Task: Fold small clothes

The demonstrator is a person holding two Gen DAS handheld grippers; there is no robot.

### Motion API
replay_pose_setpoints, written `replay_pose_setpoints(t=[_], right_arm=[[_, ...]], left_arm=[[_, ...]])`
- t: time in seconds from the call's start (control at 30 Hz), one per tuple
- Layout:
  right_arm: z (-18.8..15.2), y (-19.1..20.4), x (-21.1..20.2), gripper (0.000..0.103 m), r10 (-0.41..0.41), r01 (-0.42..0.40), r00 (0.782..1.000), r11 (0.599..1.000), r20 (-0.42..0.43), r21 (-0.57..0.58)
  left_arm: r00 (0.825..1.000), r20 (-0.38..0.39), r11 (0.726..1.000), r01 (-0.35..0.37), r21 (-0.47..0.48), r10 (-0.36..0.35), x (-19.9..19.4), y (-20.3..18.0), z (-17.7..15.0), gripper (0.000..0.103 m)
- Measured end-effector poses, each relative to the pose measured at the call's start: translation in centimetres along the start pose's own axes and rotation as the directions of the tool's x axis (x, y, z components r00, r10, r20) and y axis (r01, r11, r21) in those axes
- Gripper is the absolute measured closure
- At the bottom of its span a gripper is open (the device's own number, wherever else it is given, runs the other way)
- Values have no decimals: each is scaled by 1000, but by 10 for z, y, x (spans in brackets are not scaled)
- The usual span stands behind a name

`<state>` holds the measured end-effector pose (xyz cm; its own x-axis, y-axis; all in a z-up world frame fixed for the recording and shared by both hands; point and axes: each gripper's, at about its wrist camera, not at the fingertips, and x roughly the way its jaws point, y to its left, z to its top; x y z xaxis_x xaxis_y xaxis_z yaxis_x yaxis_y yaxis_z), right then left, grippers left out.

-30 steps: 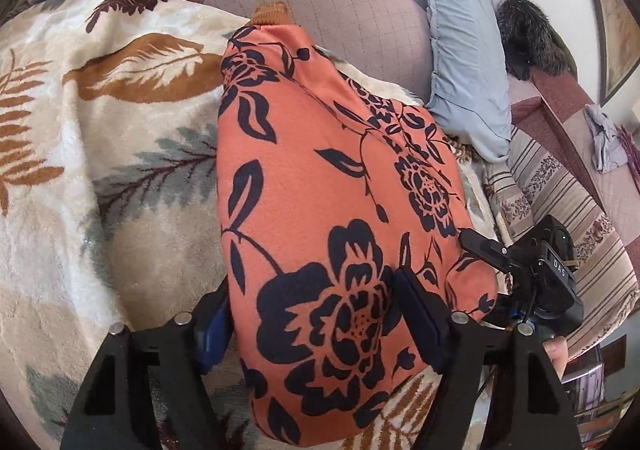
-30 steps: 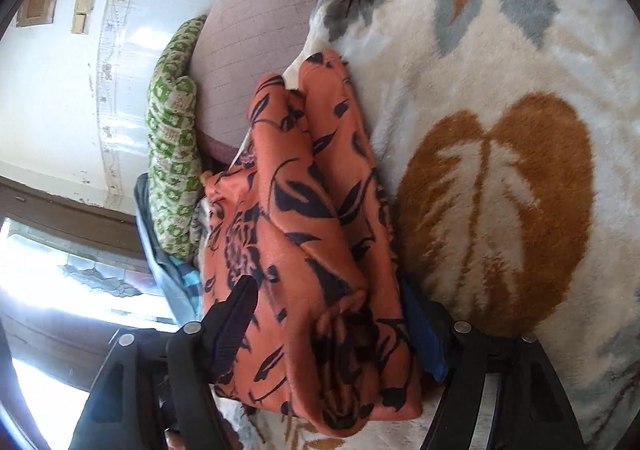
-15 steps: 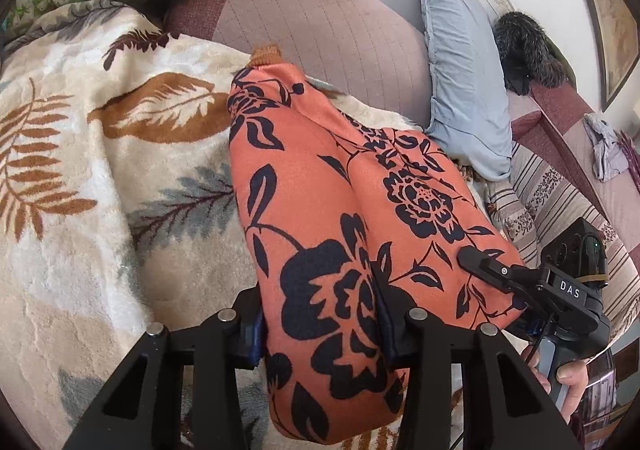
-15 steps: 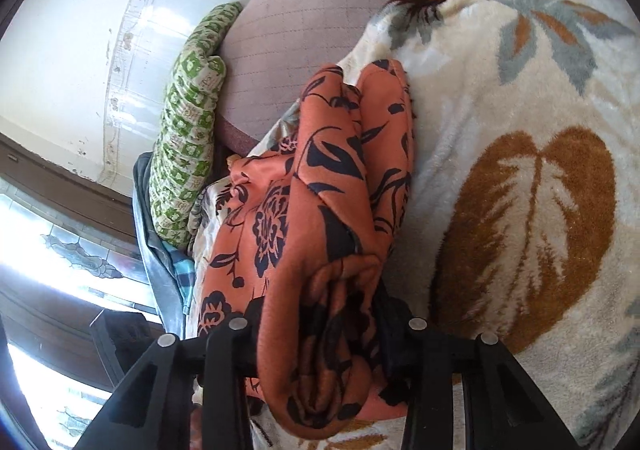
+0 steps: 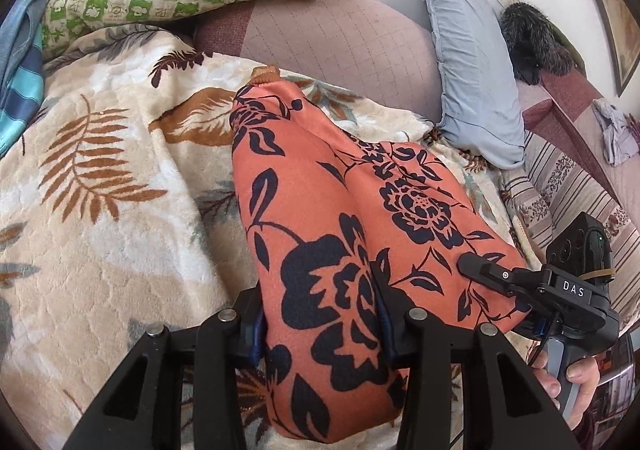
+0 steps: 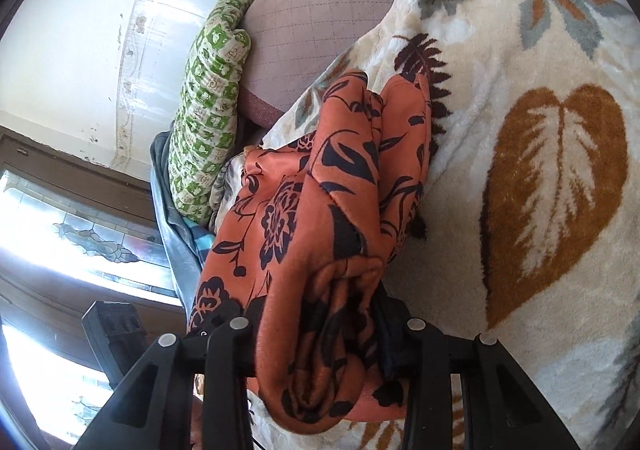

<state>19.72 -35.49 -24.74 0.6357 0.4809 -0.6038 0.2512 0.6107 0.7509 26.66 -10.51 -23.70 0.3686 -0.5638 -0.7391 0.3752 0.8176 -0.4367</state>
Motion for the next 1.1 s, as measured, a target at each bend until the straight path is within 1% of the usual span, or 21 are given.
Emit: replay_pose_setpoints(t=[0.1, 0.4, 0.83, 1.1], right_arm=[[-11, 1, -4, 63, -9, 9, 1000, 1000, -10, 11], [-48, 3, -21, 63, -15, 15, 1000, 1000, -12, 27], [-81, 9, -22, 63, -13, 14, 998, 1000, -60, 16], [-92, 10, -12, 63, -56, 57, 993, 998, -107, 4]], left_arm=[[1000, -8, 999, -21, 26, 21, -8, -4, -9, 58], [999, -14, 996, -51, 78, 52, -36, -9, -37, 58], [996, -23, 993, -84, 89, 86, -61, 3, -71, 58], [993, -48, 991, -99, 88, 103, -62, 14, -87, 58]])
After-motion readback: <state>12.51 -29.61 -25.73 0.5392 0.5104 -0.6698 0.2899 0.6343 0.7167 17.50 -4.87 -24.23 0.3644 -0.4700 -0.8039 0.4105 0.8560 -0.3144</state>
